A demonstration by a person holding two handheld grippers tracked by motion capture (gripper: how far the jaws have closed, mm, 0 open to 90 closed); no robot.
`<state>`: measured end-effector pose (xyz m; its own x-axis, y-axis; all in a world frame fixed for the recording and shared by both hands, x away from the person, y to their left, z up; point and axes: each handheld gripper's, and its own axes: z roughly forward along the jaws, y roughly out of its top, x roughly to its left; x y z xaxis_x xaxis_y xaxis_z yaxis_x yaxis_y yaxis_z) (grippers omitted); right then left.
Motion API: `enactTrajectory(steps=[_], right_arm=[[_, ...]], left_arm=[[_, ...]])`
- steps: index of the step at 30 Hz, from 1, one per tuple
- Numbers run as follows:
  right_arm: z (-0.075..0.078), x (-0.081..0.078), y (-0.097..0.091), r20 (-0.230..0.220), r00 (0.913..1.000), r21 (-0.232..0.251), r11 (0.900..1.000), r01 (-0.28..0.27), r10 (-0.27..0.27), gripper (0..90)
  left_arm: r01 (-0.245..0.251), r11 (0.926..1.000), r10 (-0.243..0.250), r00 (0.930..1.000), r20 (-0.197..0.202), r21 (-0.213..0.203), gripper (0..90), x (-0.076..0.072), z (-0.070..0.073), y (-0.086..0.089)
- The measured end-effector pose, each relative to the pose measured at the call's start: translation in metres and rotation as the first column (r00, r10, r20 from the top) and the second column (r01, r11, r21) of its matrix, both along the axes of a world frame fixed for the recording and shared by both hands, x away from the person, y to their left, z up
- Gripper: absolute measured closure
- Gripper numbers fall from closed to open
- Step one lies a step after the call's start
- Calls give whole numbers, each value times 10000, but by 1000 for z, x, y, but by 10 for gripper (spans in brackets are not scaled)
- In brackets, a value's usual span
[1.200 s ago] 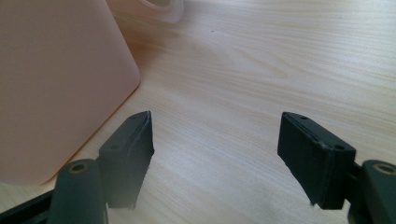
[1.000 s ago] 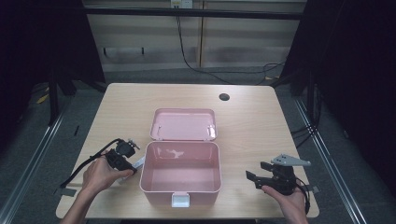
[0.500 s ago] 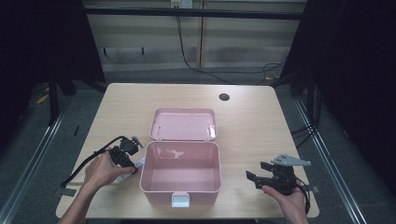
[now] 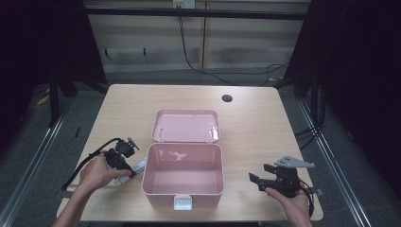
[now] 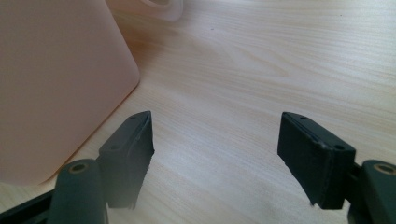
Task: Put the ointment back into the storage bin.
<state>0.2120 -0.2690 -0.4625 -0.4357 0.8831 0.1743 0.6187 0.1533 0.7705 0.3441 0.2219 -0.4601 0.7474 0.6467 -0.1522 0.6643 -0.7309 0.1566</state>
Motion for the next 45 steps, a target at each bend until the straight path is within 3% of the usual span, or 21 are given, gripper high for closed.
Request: enactTrajectory(steps=[7,16,28,38,45], right_arm=[[0,0,0,-2,10000,-5,10000,-1,1,268],[0,0,0,29,10000,-15,10000,-40,40,269],[0,0,1,12,10000,-20,10000,-92,92,260],[-1,1,0,-129,9999,1,10000,60,-60,191],[-1,1,0,-155,9999,76,10000,43,-42,187]], left_arm=[[-69,9998,67,10000,-66,-199,709,-1,5,5],[11,9968,-20,9999,-111,-801,708,-6,15,14],[-325,9954,308,9993,-195,-903,709,-7,24,24],[-9,9929,-20,9997,-245,-1187,709,-12,31,34],[-329,9887,298,9993,-232,-1460,709,-13,36,42]])
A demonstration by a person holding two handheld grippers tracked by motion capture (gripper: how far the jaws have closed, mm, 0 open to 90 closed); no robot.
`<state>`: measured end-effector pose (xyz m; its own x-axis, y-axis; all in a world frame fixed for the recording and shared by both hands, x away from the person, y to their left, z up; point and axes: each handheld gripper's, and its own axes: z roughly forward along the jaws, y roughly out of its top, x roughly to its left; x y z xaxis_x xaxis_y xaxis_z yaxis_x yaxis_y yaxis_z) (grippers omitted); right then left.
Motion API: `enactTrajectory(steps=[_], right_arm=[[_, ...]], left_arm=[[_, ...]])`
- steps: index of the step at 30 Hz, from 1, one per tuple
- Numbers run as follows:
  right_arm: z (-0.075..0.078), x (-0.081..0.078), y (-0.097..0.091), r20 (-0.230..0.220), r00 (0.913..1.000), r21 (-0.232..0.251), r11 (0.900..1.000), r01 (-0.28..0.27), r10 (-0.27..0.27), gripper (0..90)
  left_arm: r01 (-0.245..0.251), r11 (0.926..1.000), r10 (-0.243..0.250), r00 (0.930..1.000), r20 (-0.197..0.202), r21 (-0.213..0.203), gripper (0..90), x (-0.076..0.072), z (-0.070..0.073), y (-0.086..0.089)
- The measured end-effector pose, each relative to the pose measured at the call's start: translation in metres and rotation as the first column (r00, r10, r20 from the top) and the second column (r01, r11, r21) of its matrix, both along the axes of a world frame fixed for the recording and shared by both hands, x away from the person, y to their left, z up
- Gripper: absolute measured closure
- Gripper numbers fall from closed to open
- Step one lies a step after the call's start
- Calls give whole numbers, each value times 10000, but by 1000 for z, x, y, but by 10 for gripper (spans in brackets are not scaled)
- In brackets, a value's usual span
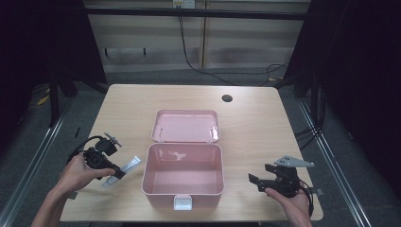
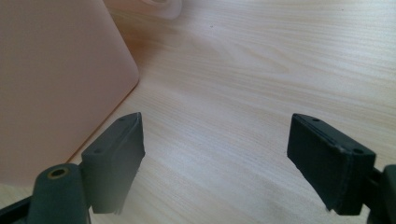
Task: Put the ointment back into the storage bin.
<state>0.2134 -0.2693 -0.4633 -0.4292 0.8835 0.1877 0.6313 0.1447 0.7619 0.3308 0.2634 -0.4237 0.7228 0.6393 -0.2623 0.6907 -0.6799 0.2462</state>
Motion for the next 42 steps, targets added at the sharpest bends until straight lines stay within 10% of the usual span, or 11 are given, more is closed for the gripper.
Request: enactTrajectory(steps=[42], right_arm=[[0,0,0,-43,10000,73,10000,-26,26,189]], left_arm=[[-258,9997,258,9995,208,28,709,0,64,21]])
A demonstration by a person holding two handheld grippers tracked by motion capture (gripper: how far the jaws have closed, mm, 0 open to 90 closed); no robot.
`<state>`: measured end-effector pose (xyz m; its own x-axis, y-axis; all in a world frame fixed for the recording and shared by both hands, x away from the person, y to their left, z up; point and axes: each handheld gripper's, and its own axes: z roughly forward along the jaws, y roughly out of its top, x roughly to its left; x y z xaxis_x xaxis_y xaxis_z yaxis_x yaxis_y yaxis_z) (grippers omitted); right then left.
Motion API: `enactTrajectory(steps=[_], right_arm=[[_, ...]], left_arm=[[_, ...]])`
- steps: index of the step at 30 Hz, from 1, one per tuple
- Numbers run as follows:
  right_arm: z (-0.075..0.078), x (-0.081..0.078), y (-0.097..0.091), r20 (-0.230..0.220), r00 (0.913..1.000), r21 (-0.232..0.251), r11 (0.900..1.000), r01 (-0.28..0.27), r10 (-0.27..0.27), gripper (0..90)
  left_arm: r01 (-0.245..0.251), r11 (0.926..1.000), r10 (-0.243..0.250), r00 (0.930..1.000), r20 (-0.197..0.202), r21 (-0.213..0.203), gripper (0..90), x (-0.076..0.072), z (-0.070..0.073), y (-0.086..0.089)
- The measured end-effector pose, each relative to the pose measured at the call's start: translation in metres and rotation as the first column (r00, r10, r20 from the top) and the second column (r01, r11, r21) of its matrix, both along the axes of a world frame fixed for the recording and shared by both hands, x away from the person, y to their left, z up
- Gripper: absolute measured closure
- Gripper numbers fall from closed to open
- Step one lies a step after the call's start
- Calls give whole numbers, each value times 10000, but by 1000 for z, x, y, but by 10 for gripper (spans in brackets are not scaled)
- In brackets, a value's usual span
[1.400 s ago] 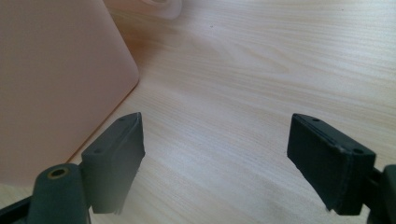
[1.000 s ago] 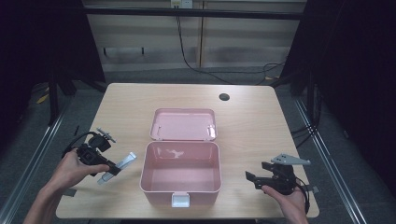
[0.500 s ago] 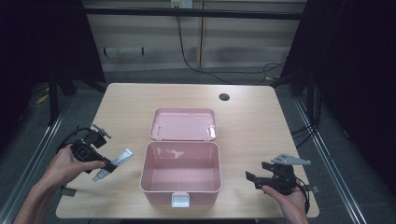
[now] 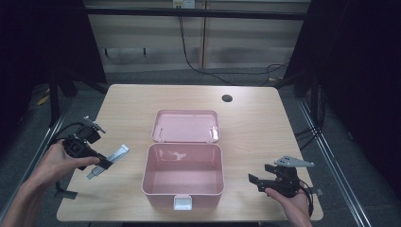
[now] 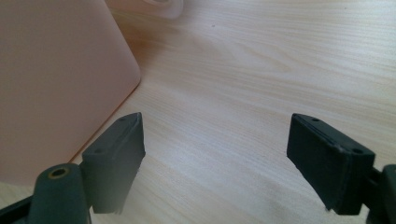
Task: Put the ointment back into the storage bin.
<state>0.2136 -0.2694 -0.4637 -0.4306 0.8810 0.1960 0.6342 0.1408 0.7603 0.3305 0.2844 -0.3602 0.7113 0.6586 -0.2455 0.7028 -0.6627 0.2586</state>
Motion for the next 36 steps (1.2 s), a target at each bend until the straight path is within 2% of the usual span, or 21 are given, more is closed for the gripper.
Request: enactTrajectory(steps=[2,5,8,9,12,19,22,24,25,27,30,32,33,34,36], right_arm=[[0,0,0,5,10000,2,10000,10,-10,189],[0,0,0,15,10000,-3,10000,10,-10,189],[0,0,0,-16,10000,11,10000,22,-22,189],[0,1,0,-17,10000,-3,10000,-18,18,188],[0,0,0,-14,10000,8,10000,-8,8,188],[-1,1,1,-79,9999,9,10000,-93,93,185],[-1,0,1,-66,10000,20,10000,-62,62,185],[-1,0,0,-68,10000,35,10000,-42,42,185],[-1,1,0,-59,10000,26,10000,-34,35,185],[-1,1,0,-69,10000,23,10000,-51,52,185],[-1,1,1,-87,10000,23,10000,-30,30,186],[-1,1,0,-56,10000,31,10000,-24,24,185],[-1,1,0,-61,10000,28,10000,-40,40,186],[-1,1,0,-62,10000,27,10000,-38,38,186],[-1,1,0,-58,10000,33,10000,-47,47,186]], left_arm=[[-59,10000,60,10000,73,-58,709,0,4,1],[131,9999,-129,9995,289,-87,709,-2,10,0],[548,9985,-551,9978,381,81,709,-4,15,-4],[573,9984,-572,9971,504,-16,709,-4,20,-5],[787,9967,-777,9960,432,-204,709,-4,26,-6],[1515,9883,-1509,9880,331,-184,709,-6,36,-12],[2136,9769,-2136,9758,474,67,709,-7,36,-15],[2562,9660,-2579,9640,652,334,709,-10,36,-20],[2629,9641,-2648,9622,638,379,708,-11,36,-21],[2744,9614,-2753,9590,677,217,709,-13,38,-24],[3058,9520,-3056,9484,851,106,709,-13,41,-29],[3031,9529,-3026,9489,899,85,709,-15,42,-34],[3174,9482,-3171,9437,945,127,709,-15,43,-36],[3361,9417,-3362,9382,826,153,709,-15,44,-38],[3231,9463,-3226,9425,869,79,708,-16,44,-44]])
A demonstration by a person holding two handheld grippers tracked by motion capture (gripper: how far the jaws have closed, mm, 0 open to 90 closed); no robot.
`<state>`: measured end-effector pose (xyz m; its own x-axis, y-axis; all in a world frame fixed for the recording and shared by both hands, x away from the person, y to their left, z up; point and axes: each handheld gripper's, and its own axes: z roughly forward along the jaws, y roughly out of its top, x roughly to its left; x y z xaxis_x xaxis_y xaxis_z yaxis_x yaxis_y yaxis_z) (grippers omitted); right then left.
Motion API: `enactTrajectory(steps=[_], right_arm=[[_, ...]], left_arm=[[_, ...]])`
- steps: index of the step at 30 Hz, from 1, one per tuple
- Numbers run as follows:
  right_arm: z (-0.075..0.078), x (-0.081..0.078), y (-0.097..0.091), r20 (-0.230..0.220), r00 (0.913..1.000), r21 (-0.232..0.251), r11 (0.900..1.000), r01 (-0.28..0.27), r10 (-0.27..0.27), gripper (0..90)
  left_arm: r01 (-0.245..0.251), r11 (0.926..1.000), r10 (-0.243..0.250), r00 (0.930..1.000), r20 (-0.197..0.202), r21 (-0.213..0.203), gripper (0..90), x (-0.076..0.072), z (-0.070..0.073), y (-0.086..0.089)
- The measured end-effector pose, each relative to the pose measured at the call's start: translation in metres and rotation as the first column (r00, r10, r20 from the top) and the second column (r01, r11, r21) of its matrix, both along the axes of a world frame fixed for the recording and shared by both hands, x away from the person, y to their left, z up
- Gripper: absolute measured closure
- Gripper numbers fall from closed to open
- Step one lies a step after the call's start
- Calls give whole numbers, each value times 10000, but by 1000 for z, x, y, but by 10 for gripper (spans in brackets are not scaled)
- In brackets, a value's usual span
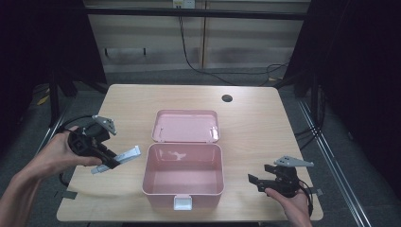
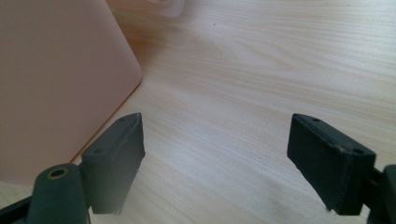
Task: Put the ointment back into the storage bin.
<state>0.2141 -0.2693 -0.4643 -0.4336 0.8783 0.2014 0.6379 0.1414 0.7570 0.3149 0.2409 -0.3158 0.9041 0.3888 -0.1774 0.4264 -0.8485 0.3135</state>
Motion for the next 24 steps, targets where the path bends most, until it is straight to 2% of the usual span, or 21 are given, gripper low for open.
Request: enactTrajectory(steps=[1,2,5,7,9,12,16,19,21,23,24], right_arm=[[0,0,0,0,10000,-2,10000,3,-3,186],[0,0,0,-2,10000,-1,10000,-6,6,186],[0,0,0,-3,10000,1,10000,-10,10,186],[0,0,0,-14,10000,6,10000,-12,12,186],[0,0,0,-9,10000,10,10000,-8,8,186],[0,0,0,-1,10000,17,10000,-10,10,185],[0,0,0,12,10000,19,10000,18,-18,185],[1,0,-1,23,10000,28,10000,53,-53,186],[1,0,-1,10,10000,29,10000,81,-81,185],[1,0,-1,30,10000,26,10000,65,-65,185],[1,0,-1,30,10000,23,10000,61,-61,186]], left_arm=[[239,9997,-239,9997,-33,48,708,1,1,-2],[145,9999,-145,9999,-67,-60,709,0,1,-5],[178,9998,-178,9998,11,-72,709,0,3,-12],[205,9998,-205,9997,-141,-49,708,0,5,-16],[242,9997,-243,9996,-107,-68,708,0,7,-20],[122,9997,-124,9999,-99,-188,709,-1,10,-25],[429,9990,-431,9990,-139,-131,708,-1,11,-33],[391,9988,-397,9990,-210,-281,708,-2,11,-40],[769,9970,-771,9968,-229,-79,708,-2,13,-46],[645,9975,-652,9976,-220,-295,708,-4,14,-51],[849,9962,-852,9962,-162,-188,708,-3,15,-54]])
